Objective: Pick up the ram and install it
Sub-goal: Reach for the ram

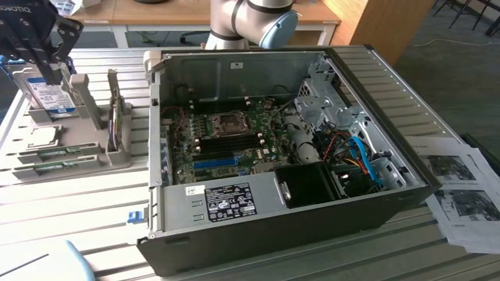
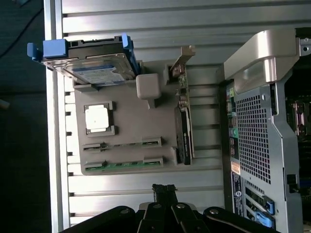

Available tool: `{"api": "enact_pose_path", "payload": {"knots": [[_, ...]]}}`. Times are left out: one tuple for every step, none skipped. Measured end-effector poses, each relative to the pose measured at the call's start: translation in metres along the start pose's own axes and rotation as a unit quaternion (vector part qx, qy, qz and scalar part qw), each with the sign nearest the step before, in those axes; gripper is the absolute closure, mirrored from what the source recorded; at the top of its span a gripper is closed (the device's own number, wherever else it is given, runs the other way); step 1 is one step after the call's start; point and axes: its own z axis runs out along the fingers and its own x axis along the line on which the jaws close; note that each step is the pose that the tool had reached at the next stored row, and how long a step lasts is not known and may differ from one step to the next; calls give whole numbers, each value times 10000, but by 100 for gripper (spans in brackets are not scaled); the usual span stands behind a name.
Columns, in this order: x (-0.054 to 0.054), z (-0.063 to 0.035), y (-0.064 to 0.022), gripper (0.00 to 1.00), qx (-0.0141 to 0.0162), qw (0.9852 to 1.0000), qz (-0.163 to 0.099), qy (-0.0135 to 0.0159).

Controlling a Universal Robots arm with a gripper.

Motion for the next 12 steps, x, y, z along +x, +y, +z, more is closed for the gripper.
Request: {"api": "enact_pose_path", "payload": {"knots": [[21,1,-2,91,0,10000,0,4],[41,2,-3,91,1,10000,0,8],[63,4,-5,91,1,10000,0,12],[86,5,-7,91,1,10000,1,16],[107,6,-8,91,2,10000,1,20],[128,7,-10,91,2,10000,1,24],[149,8,-12,91,3,10000,1,28],[171,10,-13,91,2,10000,2,32],[194,11,-15,91,3,10000,2,36],[214,12,-17,91,3,10000,2,41],[234,14,-18,91,3,10000,2,45],[254,15,-20,91,3,10000,2,49]]}}
